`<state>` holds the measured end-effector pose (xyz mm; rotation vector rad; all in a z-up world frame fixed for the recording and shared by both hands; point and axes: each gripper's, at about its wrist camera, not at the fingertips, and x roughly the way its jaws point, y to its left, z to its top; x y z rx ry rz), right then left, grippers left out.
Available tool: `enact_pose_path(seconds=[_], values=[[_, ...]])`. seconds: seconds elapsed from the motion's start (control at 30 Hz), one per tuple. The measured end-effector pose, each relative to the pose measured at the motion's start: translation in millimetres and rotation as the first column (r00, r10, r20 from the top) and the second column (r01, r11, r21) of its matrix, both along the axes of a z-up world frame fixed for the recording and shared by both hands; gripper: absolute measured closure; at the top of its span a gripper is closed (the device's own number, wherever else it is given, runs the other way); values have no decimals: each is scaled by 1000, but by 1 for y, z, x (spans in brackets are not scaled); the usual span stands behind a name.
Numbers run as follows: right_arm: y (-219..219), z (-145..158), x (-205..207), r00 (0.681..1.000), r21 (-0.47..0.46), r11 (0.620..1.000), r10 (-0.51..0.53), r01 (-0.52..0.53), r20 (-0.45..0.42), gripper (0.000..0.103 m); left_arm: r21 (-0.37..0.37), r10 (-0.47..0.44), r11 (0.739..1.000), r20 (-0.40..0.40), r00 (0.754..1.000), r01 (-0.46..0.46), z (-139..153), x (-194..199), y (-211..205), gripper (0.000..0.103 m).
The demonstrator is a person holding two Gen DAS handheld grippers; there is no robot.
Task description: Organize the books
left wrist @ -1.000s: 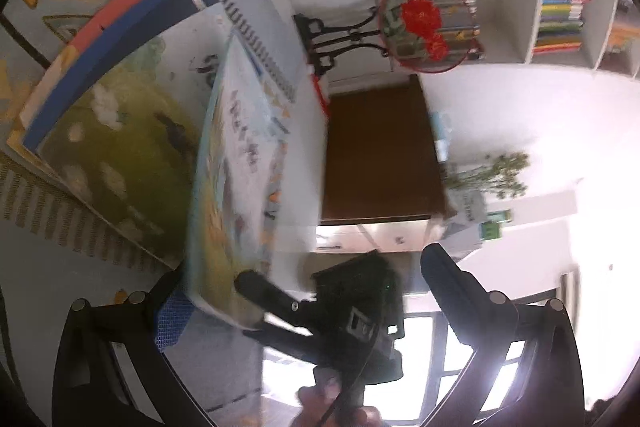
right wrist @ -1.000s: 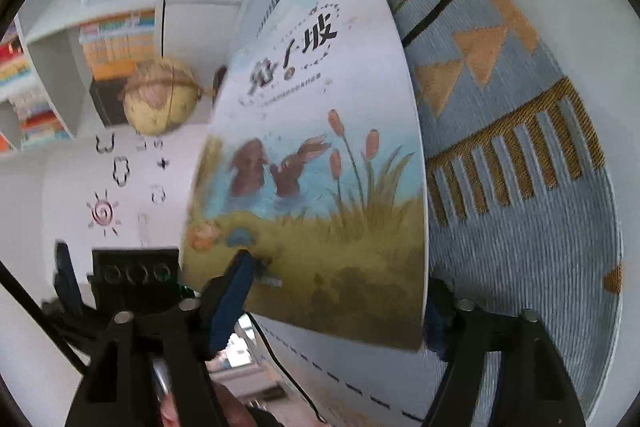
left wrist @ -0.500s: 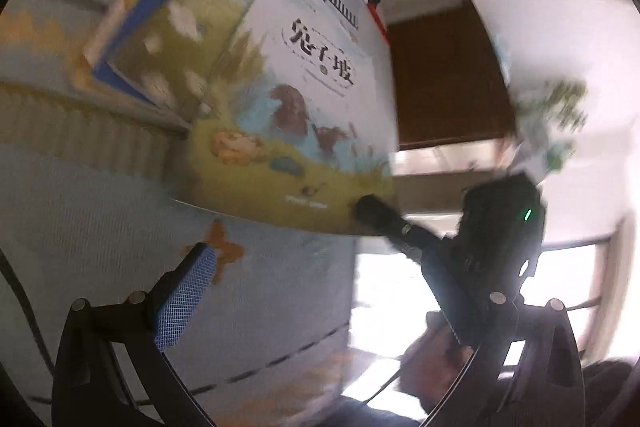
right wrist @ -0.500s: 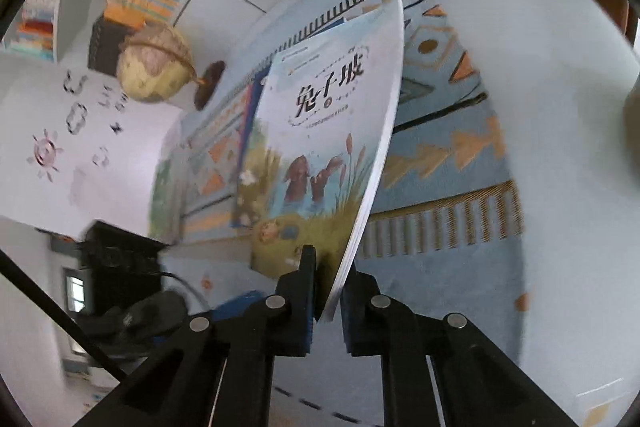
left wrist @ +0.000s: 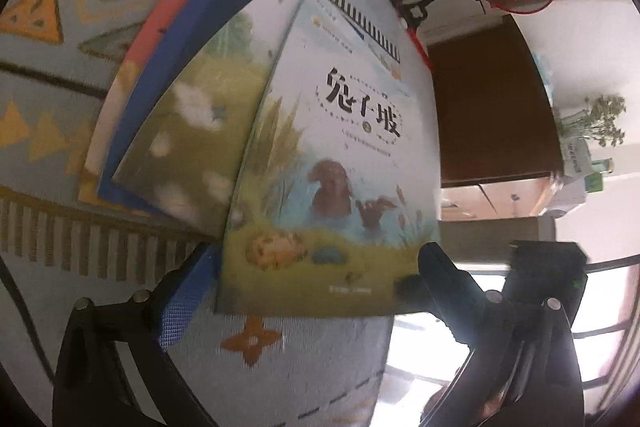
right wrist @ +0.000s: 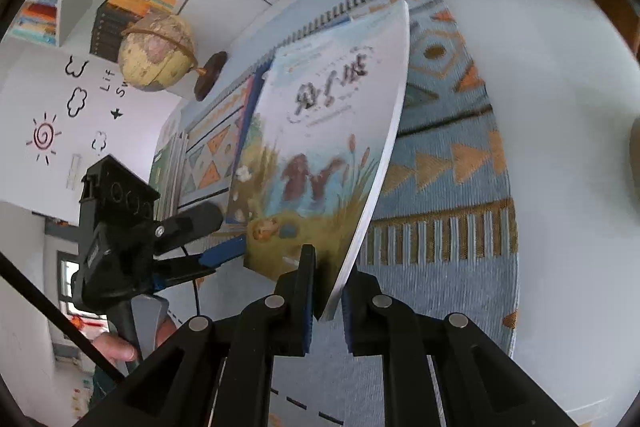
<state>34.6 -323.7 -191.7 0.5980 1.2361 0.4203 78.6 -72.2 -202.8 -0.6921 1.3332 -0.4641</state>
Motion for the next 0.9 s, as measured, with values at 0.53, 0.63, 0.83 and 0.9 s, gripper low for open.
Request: enact_pose_path(seconds=[0.53,0.63,0.83,0.9], values=[[33,19,-5,922,-426,880,324,-211,212,89,-73,20,997,82,996,-14,32,-29,-15,5],[54,26,-14,870,-484,831,428,-273,245,89,-46,57,998,88,994,-53,38,-41,-8,5],[79,28,-29,802,-469,798,536,-378,265,89,-58,175,984,74,982,-171,44,-82,23,5],[83,34,-36,781,-473,792,553,-386,289,89,-65,205,977,68,976,-201,44,-92,28,5]])
